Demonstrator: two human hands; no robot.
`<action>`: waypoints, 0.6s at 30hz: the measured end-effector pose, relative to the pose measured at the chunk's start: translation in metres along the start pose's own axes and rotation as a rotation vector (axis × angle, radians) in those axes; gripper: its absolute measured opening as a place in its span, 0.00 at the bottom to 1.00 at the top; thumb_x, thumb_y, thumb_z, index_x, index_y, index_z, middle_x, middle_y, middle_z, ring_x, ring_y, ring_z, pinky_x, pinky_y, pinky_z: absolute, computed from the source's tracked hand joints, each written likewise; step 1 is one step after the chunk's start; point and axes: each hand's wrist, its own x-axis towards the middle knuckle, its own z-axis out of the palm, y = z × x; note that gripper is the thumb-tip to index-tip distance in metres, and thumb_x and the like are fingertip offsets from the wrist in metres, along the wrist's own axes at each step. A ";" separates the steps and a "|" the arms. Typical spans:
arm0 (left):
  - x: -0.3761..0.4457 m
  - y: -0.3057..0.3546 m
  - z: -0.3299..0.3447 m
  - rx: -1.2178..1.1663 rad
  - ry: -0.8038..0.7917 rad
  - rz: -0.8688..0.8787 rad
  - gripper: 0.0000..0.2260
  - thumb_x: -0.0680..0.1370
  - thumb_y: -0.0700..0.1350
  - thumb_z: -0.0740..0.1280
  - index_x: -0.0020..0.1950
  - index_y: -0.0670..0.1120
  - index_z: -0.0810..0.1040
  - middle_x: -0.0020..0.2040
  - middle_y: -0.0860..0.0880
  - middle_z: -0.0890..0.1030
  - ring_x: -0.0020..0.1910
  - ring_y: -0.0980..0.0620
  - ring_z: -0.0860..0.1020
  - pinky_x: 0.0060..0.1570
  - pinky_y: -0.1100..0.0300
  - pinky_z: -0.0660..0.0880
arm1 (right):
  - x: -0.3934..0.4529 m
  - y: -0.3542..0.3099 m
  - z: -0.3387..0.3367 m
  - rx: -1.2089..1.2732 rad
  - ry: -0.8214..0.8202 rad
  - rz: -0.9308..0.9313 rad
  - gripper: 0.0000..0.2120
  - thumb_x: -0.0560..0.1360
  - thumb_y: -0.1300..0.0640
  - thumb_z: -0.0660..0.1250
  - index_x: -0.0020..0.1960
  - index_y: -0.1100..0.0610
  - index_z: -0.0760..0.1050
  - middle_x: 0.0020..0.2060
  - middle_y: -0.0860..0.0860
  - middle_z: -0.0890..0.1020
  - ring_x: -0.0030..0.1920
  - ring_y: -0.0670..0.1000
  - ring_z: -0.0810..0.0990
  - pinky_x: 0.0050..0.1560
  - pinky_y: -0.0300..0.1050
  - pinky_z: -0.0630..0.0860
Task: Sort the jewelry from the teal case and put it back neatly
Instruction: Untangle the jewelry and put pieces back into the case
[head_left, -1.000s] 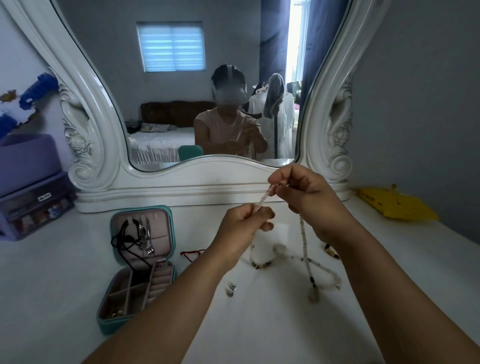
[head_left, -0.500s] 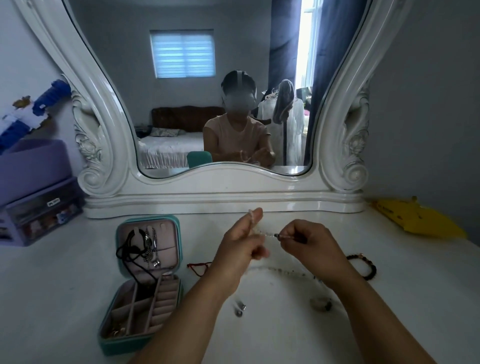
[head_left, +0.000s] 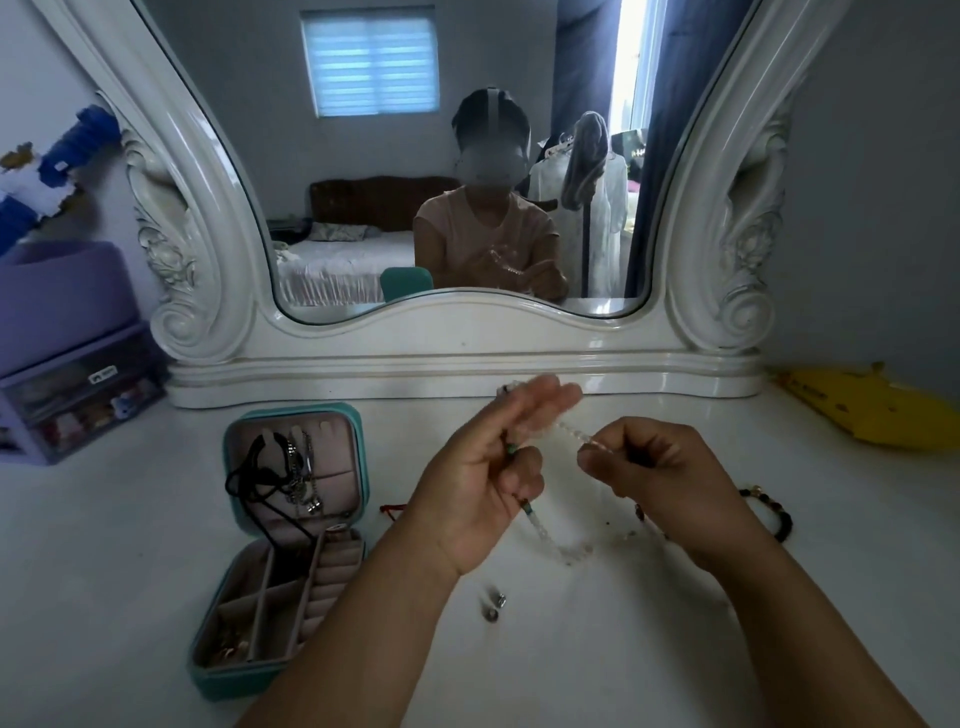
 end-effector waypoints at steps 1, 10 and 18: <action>0.001 -0.002 -0.002 0.041 0.015 0.016 0.13 0.72 0.48 0.64 0.56 0.53 0.79 0.60 0.51 0.80 0.21 0.59 0.63 0.25 0.69 0.65 | -0.001 -0.001 0.001 0.007 -0.033 -0.002 0.06 0.71 0.63 0.69 0.35 0.58 0.78 0.28 0.50 0.76 0.31 0.46 0.73 0.32 0.35 0.70; -0.003 -0.019 0.001 0.888 -0.044 -0.019 0.04 0.74 0.46 0.68 0.40 0.48 0.81 0.28 0.52 0.77 0.24 0.59 0.69 0.28 0.66 0.65 | -0.003 -0.009 -0.001 0.171 -0.044 -0.068 0.10 0.72 0.69 0.66 0.40 0.56 0.82 0.34 0.55 0.83 0.38 0.52 0.81 0.42 0.41 0.78; 0.002 -0.006 -0.004 -0.118 -0.065 -0.003 0.13 0.71 0.49 0.65 0.55 0.51 0.80 0.59 0.49 0.80 0.21 0.60 0.66 0.24 0.69 0.66 | -0.005 -0.006 -0.001 0.019 -0.041 0.049 0.06 0.71 0.64 0.69 0.35 0.58 0.78 0.31 0.52 0.77 0.32 0.46 0.73 0.35 0.35 0.71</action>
